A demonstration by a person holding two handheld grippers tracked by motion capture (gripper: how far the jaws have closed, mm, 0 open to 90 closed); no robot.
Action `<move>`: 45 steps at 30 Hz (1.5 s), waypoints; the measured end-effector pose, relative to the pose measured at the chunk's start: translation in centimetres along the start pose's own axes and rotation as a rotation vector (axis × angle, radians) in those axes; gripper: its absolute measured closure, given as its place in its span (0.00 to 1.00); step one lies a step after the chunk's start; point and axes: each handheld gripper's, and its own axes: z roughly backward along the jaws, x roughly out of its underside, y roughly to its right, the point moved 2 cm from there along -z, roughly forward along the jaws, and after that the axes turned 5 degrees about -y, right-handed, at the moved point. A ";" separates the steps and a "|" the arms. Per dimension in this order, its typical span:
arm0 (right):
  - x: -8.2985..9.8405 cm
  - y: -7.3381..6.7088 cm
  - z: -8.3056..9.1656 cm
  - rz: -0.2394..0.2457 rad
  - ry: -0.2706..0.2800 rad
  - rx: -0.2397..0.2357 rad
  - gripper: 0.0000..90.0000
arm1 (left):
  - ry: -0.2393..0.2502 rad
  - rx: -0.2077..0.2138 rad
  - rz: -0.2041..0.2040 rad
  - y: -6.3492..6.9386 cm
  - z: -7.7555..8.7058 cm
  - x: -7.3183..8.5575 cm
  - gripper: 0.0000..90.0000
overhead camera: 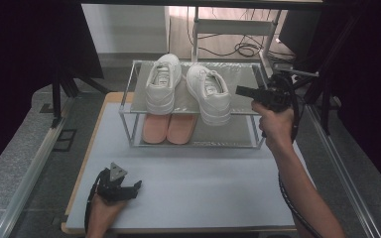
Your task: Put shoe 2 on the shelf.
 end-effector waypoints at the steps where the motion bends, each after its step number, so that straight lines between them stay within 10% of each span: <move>1: 0.2 0.1 0.0 0.006 -0.002 0.005 0.85 | 0.000 0.000 0.000 0.0 0.0 0.0 0.17; 17: 4.9 0.1 -0.4 0.080 -0.060 -0.026 1.00 | 0.001 -0.001 0.000 0.0 0.0 0.0 0.17; 45: 5.0 -1.7 -3.7 0.079 -0.052 -0.095 1.00 | 0.003 -0.001 0.001 0.0 0.0 0.0 0.17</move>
